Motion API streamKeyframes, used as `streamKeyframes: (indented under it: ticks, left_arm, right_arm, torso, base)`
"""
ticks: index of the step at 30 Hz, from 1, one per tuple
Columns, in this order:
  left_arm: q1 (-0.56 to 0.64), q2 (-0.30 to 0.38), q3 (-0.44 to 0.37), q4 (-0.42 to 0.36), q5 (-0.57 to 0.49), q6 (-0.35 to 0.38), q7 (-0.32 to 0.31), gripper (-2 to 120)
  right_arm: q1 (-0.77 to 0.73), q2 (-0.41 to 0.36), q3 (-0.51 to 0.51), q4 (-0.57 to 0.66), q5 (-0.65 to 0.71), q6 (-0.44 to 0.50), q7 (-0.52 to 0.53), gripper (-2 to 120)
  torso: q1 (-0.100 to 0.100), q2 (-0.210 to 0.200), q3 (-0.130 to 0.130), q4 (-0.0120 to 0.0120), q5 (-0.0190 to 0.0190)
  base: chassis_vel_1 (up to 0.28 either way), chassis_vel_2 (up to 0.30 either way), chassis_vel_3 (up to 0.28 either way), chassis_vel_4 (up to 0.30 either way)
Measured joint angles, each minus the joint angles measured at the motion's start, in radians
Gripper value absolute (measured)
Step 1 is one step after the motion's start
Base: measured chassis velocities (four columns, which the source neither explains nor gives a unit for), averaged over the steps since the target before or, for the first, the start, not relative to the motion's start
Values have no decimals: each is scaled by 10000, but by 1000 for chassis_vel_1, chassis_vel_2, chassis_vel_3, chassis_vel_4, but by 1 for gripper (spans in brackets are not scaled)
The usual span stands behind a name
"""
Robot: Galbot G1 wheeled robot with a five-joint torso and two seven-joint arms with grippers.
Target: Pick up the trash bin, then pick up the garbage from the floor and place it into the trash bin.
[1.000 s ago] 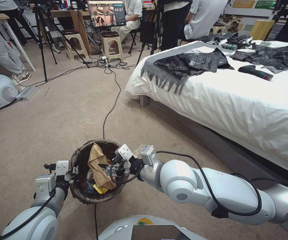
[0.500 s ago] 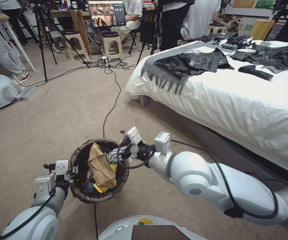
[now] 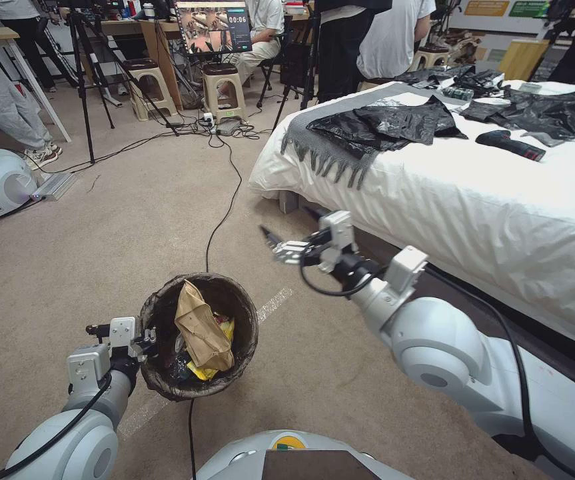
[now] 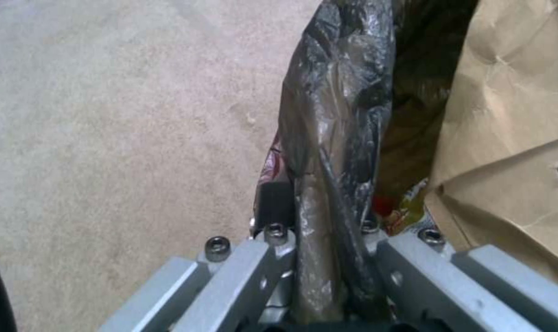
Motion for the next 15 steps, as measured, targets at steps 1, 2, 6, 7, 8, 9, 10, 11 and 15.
streamKeyframes:
  ticks: [1, 2, 6, 7, 8, 9, 10, 11, 15]
  left_arm:
    - [-40, -54, -22, 0, 0, -1, -8, 3]
    - [-45, -66, -30, 0, 0, -1, -11, 3]
    - [-89, -76, -100, 0, -1, -14, -51, 3]
    - [-84, -59, -129, 0, 1, -21, -80, 3]
    - [-69, -52, -145, 0, 7, -30, -82, 3]
    - [-69, -52, -145, 0, 7, -30, -82, 3]
    - [-67, -50, -156, 0, 14, -37, -84, 3]
    - [-64, -52, -167, 0, 39, -44, -87, 3]
    - [-23, -115, -176, 0, 184, -97, -76, 3]
  right_arm:
    - [-932, -36, 913, -132, -663, 198, 27, 100]
    - [-1101, -22, 1073, -177, -828, 250, 81, 100]
    - [-2327, 431, 2619, -629, -2274, 717, 71, 100]
    - [-3294, 712, 3656, -888, -3390, 1140, -267, 100]
    - [-4252, 990, 4523, -1011, -4153, 1474, -669, 100]
    - [-4252, 990, 4523, -1011, -4153, 1474, -669, 100]
    - [-4945, 1212, 5085, -1047, -4624, 1679, -931, 100]
    - [-5635, 1493, 5569, -1040, -5094, 1891, -1118, 100]
    - [-7165, 2472, 6430, -866, -6509, 2393, -1458, 100]
  torso:
    - [0, 0, 0, -3, -1]
    - [0, 0, 0, -3, 1]
    - [0, 0, 0, 7, 1]
    - [0, 0, 0, 5, -2]
    - [0, 0, 0, 3, -1]
    - [0, 0, 0, 3, -1]
    - [0, 0, 0, -5, 1]
    - [-1, 0, -1, -3, -1]
    - [-1, 0, 0, 0, -4]
  base:
    - [0, 0, 0, 0]
    - [0, 0, 0, 0]
    - [0, 0, 0, 0]
    - [0, 0, 0, 0]
    - [0, 0, 0, 0]
    - [0, 0, 0, 0]
    - [0, 0, 0, 0]
    - [0, 0, 0, 0]
    - [0, 0, 0, 0]
